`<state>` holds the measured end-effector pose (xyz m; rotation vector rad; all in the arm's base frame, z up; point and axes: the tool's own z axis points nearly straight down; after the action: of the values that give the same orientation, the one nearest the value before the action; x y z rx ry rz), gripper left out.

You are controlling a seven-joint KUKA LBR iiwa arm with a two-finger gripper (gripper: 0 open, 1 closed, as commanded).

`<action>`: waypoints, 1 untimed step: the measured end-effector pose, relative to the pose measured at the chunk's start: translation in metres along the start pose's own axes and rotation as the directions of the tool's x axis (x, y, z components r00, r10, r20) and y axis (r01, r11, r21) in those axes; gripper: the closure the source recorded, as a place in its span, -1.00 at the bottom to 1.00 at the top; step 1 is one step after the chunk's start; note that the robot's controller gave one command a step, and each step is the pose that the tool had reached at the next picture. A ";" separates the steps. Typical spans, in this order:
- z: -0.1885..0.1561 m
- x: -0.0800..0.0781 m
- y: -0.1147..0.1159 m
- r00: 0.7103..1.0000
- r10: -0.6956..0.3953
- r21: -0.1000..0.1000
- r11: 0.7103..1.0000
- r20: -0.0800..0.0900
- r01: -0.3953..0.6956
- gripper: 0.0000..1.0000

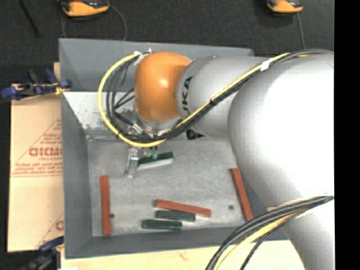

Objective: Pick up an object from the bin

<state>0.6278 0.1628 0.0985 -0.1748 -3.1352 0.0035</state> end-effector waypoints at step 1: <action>0.026 -0.031 -0.071 0.998 0.069 -0.003 0.998 -0.001 -0.069 -1.00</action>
Offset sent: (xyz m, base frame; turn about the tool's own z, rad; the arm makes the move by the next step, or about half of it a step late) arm 0.0220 -0.0695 -0.0260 0.0642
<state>0.6506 0.0889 0.0723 -0.2832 -3.1264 -0.0007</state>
